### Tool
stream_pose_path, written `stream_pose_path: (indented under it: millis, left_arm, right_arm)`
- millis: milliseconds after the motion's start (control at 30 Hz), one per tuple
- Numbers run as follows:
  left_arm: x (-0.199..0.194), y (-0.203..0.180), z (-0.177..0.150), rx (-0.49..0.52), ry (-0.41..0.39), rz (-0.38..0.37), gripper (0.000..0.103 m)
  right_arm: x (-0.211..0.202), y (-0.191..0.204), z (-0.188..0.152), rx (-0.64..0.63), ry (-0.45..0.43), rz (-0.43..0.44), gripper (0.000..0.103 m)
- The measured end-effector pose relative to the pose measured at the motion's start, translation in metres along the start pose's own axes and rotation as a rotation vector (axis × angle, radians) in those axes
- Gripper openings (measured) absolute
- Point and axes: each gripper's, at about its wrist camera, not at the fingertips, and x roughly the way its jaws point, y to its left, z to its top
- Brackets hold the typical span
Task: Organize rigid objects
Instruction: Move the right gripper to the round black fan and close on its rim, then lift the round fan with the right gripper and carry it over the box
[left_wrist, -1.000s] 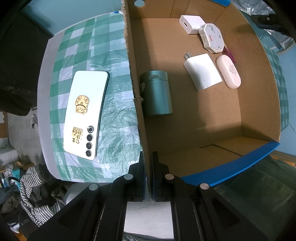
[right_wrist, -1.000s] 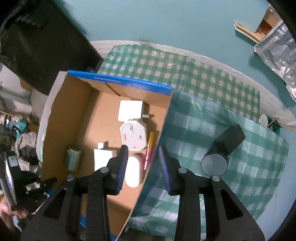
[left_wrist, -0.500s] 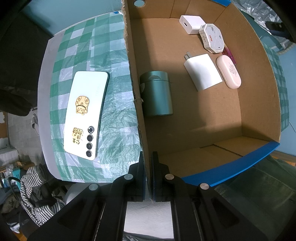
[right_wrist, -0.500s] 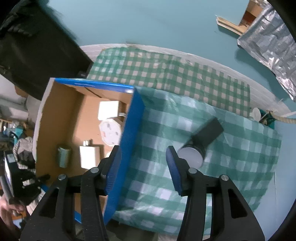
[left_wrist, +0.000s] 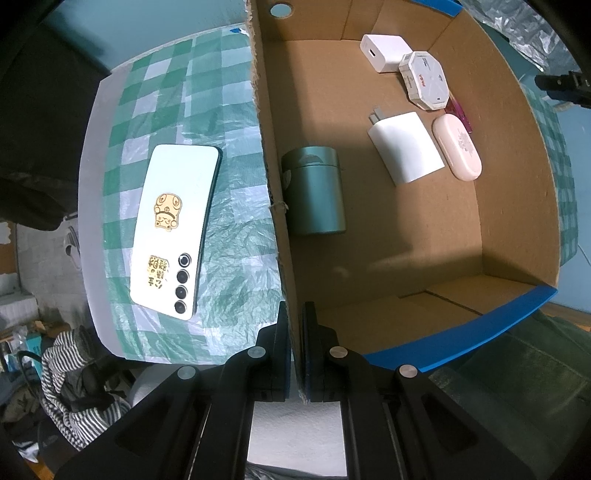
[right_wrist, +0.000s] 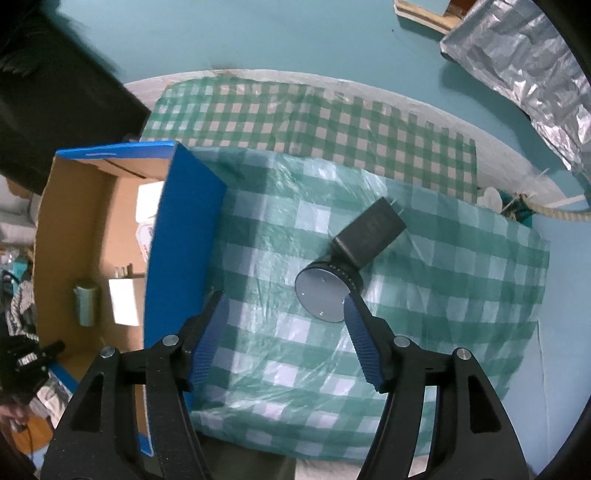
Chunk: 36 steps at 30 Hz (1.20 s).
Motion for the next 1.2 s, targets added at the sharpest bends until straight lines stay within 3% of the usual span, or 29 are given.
stream_pose_path:
  millis: [400, 900, 1200]
  left_arm:
    - [0.001, 0.002, -0.001, -0.019, 0.009, 0.003, 0.005]
    - [0.004, 0.005, -0.004, -0.033, 0.019, -0.006, 0.005]
    - [0.005, 0.007, -0.004, -0.035, 0.017, -0.011, 0.005]
  right_arm:
    - [0.046, -0.029, 0.000, 0.108, 0.052, -0.062, 0.070]
    - [0.082, -0.025, 0.004, 0.197, 0.015, -0.198, 0.070]
    - [0.087, -0.023, 0.002, 0.188, 0.026, -0.161, 0.065]
